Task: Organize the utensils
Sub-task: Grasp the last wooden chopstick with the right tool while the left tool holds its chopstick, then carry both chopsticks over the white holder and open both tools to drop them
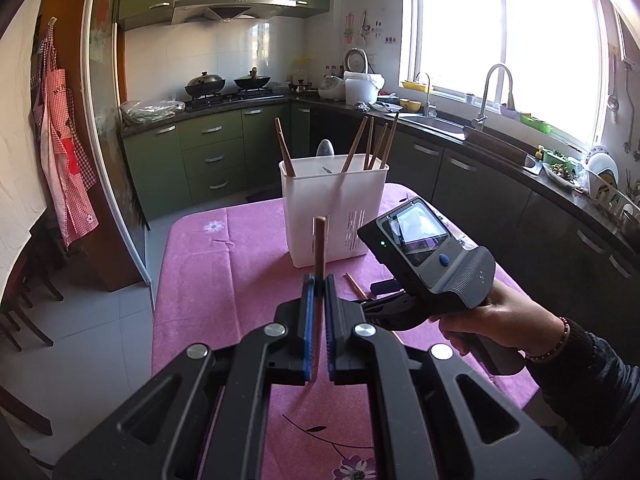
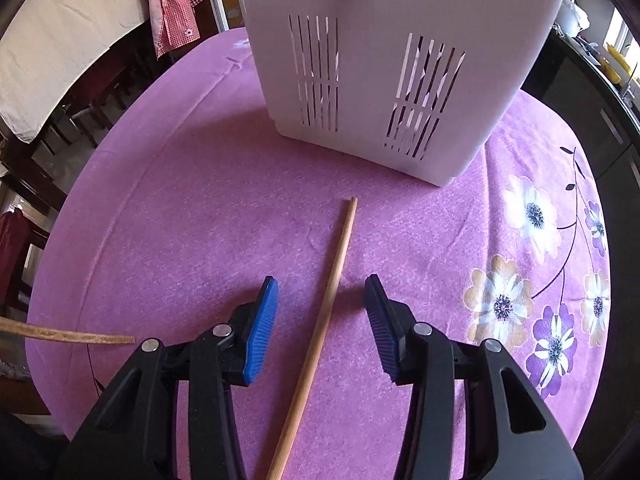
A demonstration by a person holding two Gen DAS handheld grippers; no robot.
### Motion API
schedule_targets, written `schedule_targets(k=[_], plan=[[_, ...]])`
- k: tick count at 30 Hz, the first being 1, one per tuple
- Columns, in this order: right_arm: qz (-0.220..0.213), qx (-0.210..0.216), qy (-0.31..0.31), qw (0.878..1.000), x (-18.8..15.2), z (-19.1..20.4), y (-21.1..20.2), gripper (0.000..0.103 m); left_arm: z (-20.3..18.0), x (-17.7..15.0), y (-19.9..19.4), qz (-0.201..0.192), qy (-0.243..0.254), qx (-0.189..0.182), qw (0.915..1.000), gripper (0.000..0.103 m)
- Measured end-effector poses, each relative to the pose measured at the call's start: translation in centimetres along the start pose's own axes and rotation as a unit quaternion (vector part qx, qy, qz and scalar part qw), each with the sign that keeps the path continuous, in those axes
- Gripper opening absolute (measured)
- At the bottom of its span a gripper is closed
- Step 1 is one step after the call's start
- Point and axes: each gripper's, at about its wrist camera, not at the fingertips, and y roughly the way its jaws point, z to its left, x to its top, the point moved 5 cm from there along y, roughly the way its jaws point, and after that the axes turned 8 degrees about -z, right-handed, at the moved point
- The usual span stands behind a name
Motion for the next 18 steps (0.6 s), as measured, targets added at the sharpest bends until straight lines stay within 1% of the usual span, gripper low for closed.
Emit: schedule_targets(k=[2, 4, 6, 8, 11, 13, 16, 18], plan=[[-0.001, -0.002, 0.0, 1.0, 0.5, 0.4, 0.4, 0.034, 0.0, 0.0, 0.0, 0.0, 0.0, 0.0, 1.0, 0.005], [-0.001, 0.004, -0.003, 1.0, 0.8, 0.8, 0.6, 0.014, 0.0, 0.0, 0.0, 0.0, 0.001, 0.0, 1.0, 0.005], [0.0, 0.006, -0.005, 1.0, 1.2, 1.3, 0.7, 0.008, 0.0, 0.0, 0.0, 0.001, 0.002, 0.0, 1.0, 0.005], [-0.002, 0.007, -0.005, 1.0, 1.4, 1.6, 0.8, 0.007, -0.1, 0.0, 0.1, 0.001, 0.002, 0.001, 1.0, 0.005], [-0.021, 0.009, 0.001, 1.0, 1.9, 1.5, -0.1, 0.006, -0.1, -0.1, 0.0, 0.002, 0.003, 0.002, 1.0, 0.005], [-0.049, 0.017, 0.01, 0.999, 2.4, 1.2, -2.0, 0.006, -0.1, -0.1, 0.0, 0.003, 0.005, 0.003, 1.0, 0.005], [-0.101, 0.023, 0.02, 0.994, 3.4, 0.6, -5.8, 0.006, -0.2, -0.1, 0.0, 0.004, 0.007, 0.004, 1.0, 0.005], [-0.143, 0.022, 0.024, 0.989, 3.7, 0.0, -9.2, 0.006, -0.2, -0.1, 0.0, 0.004, 0.007, 0.004, 1.0, 0.005]])
